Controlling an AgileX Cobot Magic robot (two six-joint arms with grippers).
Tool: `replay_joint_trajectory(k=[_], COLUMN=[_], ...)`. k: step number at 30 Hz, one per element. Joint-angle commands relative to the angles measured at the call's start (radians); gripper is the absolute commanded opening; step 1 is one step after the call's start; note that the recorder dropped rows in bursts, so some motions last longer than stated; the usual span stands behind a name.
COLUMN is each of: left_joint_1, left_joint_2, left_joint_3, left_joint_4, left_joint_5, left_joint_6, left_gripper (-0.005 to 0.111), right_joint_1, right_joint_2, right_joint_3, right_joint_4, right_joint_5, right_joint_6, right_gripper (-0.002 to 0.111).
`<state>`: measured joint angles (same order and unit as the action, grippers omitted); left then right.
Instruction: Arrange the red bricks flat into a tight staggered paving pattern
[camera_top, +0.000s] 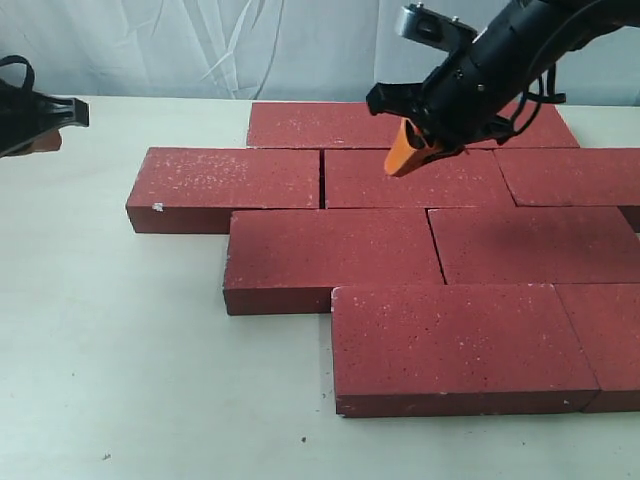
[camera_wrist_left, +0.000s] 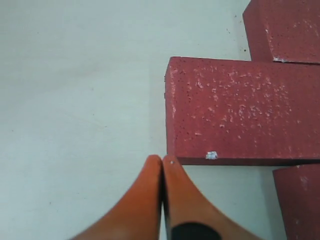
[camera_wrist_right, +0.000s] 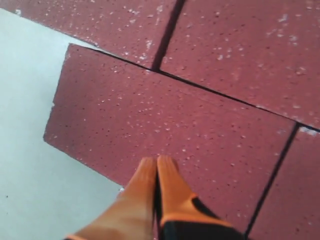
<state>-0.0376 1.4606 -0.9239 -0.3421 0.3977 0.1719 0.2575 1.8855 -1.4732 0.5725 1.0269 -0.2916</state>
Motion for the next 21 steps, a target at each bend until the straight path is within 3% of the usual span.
replay_joint_trajectory(k=[1, 12, 21], left_joint_1=[0.0, 0.066, 0.065], left_joint_2=[0.089, 0.35, 0.498], left_joint_3=[-0.009, -0.178, -0.255], left_joint_4=[-0.001, -0.012, -0.028], left_joint_5=[-0.064, -0.029, -0.027], left_joint_6=[-0.008, -0.008, -0.006], left_gripper=[0.0, 0.0, 0.0], right_joint_1=[-0.053, -0.109, -0.109], right_joint_2=[-0.06, -0.163, -0.179], right_joint_3=[0.044, 0.094, 0.096], right_joint_4=[-0.023, -0.074, -0.095], right_joint_5=[-0.013, -0.043, -0.047], right_joint_6=[0.0, 0.0, 0.005], right_gripper=[-0.001, -0.001, -0.001])
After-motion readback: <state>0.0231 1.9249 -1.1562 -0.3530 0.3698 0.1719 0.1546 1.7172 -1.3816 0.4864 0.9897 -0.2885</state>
